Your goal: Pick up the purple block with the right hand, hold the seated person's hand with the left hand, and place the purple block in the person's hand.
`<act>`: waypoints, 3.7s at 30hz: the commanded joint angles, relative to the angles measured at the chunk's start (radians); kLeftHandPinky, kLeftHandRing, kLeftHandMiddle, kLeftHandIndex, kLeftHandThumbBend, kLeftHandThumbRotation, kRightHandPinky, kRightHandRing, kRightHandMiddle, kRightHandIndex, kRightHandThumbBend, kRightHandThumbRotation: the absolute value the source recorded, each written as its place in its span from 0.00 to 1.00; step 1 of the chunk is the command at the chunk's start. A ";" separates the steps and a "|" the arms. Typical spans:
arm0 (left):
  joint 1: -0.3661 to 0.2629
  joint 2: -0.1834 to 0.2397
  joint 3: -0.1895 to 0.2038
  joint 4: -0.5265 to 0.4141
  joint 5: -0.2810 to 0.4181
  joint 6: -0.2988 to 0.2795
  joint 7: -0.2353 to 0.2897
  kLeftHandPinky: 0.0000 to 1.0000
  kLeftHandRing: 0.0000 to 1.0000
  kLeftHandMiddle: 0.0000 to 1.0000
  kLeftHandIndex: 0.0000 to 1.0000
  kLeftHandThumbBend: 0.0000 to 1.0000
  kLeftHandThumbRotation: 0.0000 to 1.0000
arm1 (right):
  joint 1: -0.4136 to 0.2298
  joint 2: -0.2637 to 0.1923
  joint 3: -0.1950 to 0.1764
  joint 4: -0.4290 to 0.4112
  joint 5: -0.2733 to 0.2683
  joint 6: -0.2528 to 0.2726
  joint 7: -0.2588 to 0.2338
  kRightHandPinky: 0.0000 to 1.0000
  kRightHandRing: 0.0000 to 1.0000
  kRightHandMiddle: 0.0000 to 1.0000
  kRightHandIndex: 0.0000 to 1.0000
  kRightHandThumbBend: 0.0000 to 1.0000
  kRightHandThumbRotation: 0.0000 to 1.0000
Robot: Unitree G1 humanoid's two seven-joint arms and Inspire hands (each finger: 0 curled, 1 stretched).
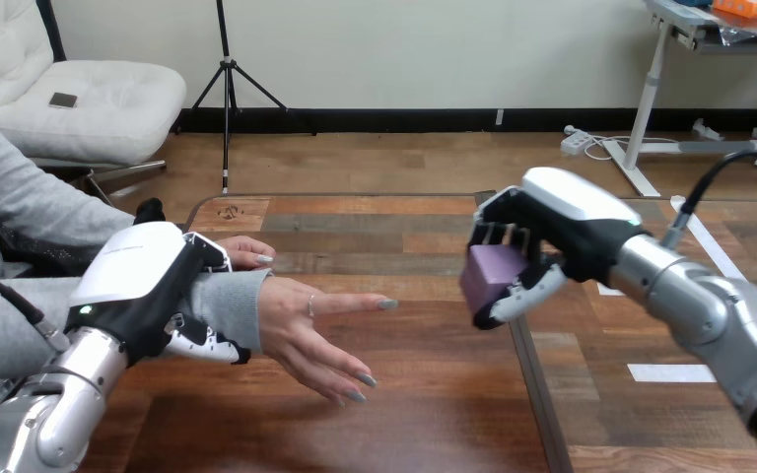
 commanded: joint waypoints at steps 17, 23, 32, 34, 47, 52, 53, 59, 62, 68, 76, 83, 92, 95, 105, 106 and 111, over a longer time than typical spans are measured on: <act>-0.176 -0.070 -0.005 -0.016 -0.002 -0.055 0.048 0.19 0.24 0.28 0.29 0.83 0.00 | -0.094 0.119 0.023 0.012 -0.017 -0.020 -0.029 0.27 0.32 0.38 0.44 0.77 0.00; -0.185 -0.080 -0.005 -0.012 -0.002 -0.054 0.048 0.19 0.24 0.28 0.29 0.82 0.00 | -0.105 0.143 0.036 0.026 -0.036 -0.006 -0.041 0.30 0.35 0.41 0.44 0.77 0.00; -0.196 -0.096 -0.006 -0.003 0.001 -0.066 0.067 0.19 0.23 0.28 0.29 0.82 0.00 | -0.122 0.182 0.046 0.062 -0.049 -0.007 -0.055 0.29 0.34 0.40 0.44 0.77 0.00; -0.198 -0.099 -0.007 -0.002 0.003 -0.066 0.070 0.19 0.23 0.27 0.29 0.83 0.00 | -0.126 0.190 0.047 0.070 -0.052 -0.007 -0.056 0.28 0.33 0.39 0.44 0.77 0.00; -0.211 -0.120 -0.006 -0.006 -0.014 -0.049 0.043 0.19 0.23 0.27 0.28 0.79 0.00 | -0.146 0.237 0.054 0.102 -0.065 -0.006 -0.068 0.29 0.35 0.41 0.43 0.77 0.00; -0.214 -0.125 -0.006 -0.017 -0.019 -0.039 0.027 0.19 0.23 0.27 0.28 0.77 0.00 | -0.151 0.250 0.058 0.106 -0.066 -0.004 -0.069 0.31 0.36 0.42 0.43 0.77 0.00; -0.214 -0.127 -0.006 -0.018 -0.019 -0.038 0.027 0.19 0.23 0.27 0.28 0.77 0.00 | -0.152 0.252 0.058 0.106 -0.065 -0.004 -0.069 0.31 0.36 0.42 0.43 0.77 0.00; -0.219 -0.133 -0.007 -0.015 -0.017 -0.040 0.029 0.19 0.23 0.27 0.28 0.77 0.00 | -0.157 0.265 0.060 0.106 -0.062 -0.004 -0.068 0.31 0.36 0.42 0.43 0.76 0.00; -0.218 -0.138 -0.009 -0.017 -0.010 -0.035 0.036 0.19 0.24 0.27 0.28 0.77 0.00 | -0.158 0.272 0.057 0.106 -0.059 -0.008 -0.070 0.31 0.36 0.42 0.43 0.76 0.00; -0.220 -0.149 -0.012 0.000 -0.004 -0.047 0.059 0.19 0.24 0.28 0.29 0.77 0.00 | -0.162 0.282 0.054 0.107 -0.055 -0.016 -0.075 0.31 0.35 0.41 0.42 0.76 0.00; -0.221 -0.162 -0.017 0.009 0.002 -0.047 0.070 0.19 0.23 0.28 0.29 0.77 0.00 | -0.169 0.294 0.057 0.102 -0.059 -0.010 -0.085 0.30 0.34 0.40 0.42 0.76 0.00; -0.218 -0.176 -0.020 0.015 0.010 -0.043 0.083 0.18 0.23 0.27 0.29 0.77 0.00 | -0.174 0.301 0.054 0.095 -0.050 -0.012 -0.086 0.31 0.35 0.41 0.42 0.76 0.00; -0.220 -0.185 -0.023 0.031 0.008 -0.053 0.086 0.18 0.23 0.27 0.29 0.77 0.00 | -0.183 0.309 0.052 0.082 -0.049 -0.005 -0.087 0.33 0.37 0.42 0.42 0.76 0.00; -0.221 -0.187 -0.024 0.038 0.003 -0.055 0.085 0.18 0.22 0.27 0.29 0.76 0.00 | -0.185 0.312 0.049 0.078 -0.045 -0.007 -0.088 0.33 0.37 0.42 0.42 0.76 0.00; -0.227 -0.185 -0.026 0.061 0.006 -0.078 0.097 0.17 0.22 0.26 0.28 0.77 0.00 | -0.194 0.311 0.043 0.060 -0.029 -0.001 -0.074 0.30 0.34 0.40 0.42 0.75 0.00; -0.226 -0.184 -0.026 0.061 0.006 -0.078 0.097 0.17 0.22 0.26 0.28 0.77 0.00 | -0.195 0.311 0.041 0.055 -0.025 0.002 -0.070 0.30 0.34 0.40 0.42 0.75 0.00; -0.225 -0.183 -0.024 0.056 0.002 -0.072 0.084 0.17 0.22 0.27 0.28 0.77 0.00 | -0.200 0.307 0.036 0.039 -0.016 0.013 -0.055 0.29 0.33 0.39 0.42 0.75 0.00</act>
